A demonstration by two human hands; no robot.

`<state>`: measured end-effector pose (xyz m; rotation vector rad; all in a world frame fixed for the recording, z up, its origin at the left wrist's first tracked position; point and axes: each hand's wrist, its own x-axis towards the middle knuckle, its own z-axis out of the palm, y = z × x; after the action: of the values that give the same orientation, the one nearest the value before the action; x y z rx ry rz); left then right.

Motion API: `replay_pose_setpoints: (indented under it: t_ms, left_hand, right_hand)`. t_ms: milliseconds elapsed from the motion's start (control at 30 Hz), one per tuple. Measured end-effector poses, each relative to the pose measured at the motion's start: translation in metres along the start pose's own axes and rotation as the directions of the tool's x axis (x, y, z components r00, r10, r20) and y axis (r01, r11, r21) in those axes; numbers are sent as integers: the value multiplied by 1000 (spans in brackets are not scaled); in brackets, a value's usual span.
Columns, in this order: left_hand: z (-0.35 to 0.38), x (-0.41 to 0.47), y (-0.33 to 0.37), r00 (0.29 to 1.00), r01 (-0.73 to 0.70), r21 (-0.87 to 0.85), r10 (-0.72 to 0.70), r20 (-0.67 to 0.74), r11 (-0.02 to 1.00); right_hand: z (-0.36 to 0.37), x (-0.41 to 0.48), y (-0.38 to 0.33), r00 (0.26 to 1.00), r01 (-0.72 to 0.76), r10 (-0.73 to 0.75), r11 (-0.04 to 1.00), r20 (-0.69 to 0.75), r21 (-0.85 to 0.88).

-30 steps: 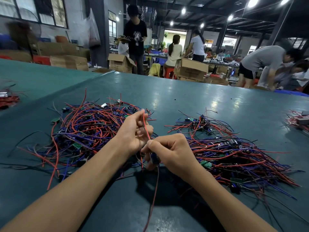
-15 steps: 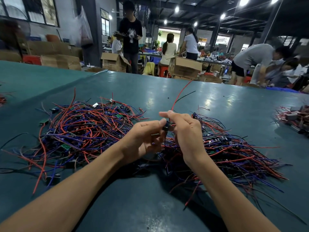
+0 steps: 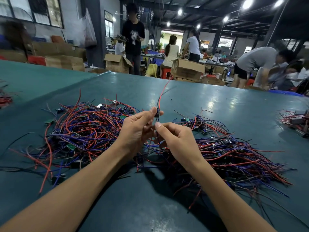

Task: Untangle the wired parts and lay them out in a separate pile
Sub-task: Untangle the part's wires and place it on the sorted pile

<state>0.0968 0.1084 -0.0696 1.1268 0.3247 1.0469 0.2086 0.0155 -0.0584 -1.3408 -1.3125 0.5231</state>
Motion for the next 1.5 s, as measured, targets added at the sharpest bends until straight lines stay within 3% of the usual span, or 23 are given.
replay_pose_setpoints:
  t_ms: [167, 267, 367, 467, 700, 900, 1067, 1133, 1200, 1333, 1500]
  left_hand:
    - [-3, 1, -3, 999, -24, 61, 22, 37, 998]
    - [-1, -1, -6, 995, -72, 120, 63, 81, 990]
    - [1, 4, -8, 997, -44, 52, 48, -62, 998]
    - [-4, 10, -9, 975, -9, -52, -3, -224, 999]
    - [-15, 18, -6, 917, -33, -106, -12, -399, 994]
    - [-14, 16, -6, 898, -16, -58, -12, -441, 998]
    - [-13, 14, -13, 892, 21, -16, -26, -452, 1000]
    - [-13, 14, -13, 904, 20, -28, -30, -427, 999]
    - [-13, 15, -11, 926, 19, -112, -60, -372, 994]
    - [-12, 11, -3, 977, 102, -255, -145, -158, 961]
    - [-5, 4, 3, 973, 223, -369, -226, 35, 902]
  right_hand:
    - [-1, 0, -1, 998, 69, -69, 996, 4, 50]
    - [2, 1, 2, 999, 34, -34, 996, -5, 78]
    - [2, 2, 4, 1000, -7, 4, 992, 24, 130]
    - [4, 1, 8, 996, 15, -21, 997, 83, 72]
    - [7, -6, 11, 962, 86, -71, 995, 264, -46]
    - [3, -9, 10, 908, 306, -235, 938, 348, -165]
    - [-7, -7, 11, 821, 541, -388, 764, 419, -351]
    - [-8, -8, 9, 822, 557, -436, 749, 365, -359]
    - [-8, -7, 5, 835, 550, -503, 751, 224, -365]
    - [-13, -2, 6, 818, 511, -572, 771, -61, -381]
    - [-11, -1, 11, 817, 456, -561, 770, -133, -447]
